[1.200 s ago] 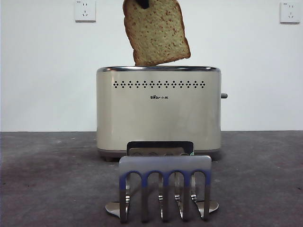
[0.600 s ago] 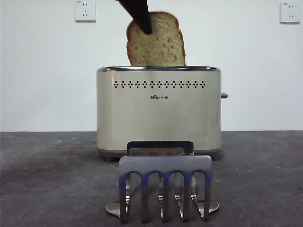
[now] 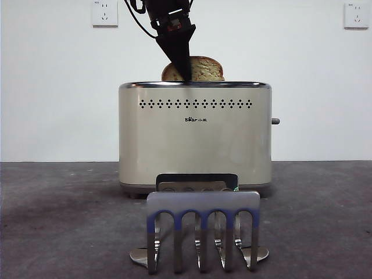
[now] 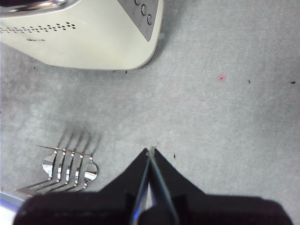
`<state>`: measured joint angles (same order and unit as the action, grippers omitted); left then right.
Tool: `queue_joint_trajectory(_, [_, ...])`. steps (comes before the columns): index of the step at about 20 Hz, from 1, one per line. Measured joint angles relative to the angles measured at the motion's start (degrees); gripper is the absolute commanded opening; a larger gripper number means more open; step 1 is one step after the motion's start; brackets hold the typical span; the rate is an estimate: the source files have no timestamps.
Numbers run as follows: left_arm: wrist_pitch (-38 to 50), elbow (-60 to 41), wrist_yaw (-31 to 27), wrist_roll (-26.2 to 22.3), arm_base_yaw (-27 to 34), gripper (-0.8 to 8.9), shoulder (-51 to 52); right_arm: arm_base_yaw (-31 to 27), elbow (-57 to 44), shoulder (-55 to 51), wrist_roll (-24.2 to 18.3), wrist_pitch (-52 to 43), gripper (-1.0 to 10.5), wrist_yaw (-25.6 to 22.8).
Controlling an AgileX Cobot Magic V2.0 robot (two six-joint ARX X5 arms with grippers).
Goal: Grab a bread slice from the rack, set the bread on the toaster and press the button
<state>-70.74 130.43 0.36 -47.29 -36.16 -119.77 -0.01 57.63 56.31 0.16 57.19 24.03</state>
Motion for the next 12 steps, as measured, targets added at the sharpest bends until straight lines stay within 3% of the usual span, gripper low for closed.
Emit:
queue_joint_trajectory(2, [0.4,0.0,-0.2,1.1,0.0,0.13,0.0,0.0,0.0,0.0,0.0,0.0,0.0,0.0])
queue_joint_trajectory(6, [2.1,0.0,-0.2,5.2,0.0,3.91,0.0,0.0,0.0,0.0,0.0,0.0,0.0,0.0])
queue_joint_trajectory(7, [2.8,0.0,-0.2,6.1,0.0,4.45,0.0,0.0,0.0,0.0,0.0,0.0,0.0,0.0])
queue_joint_trajectory(12, [3.0,0.0,-0.3,8.0,-1.0,4.50,2.0,0.0,0.0,0.0,0.0,0.0,0.0,0.0])
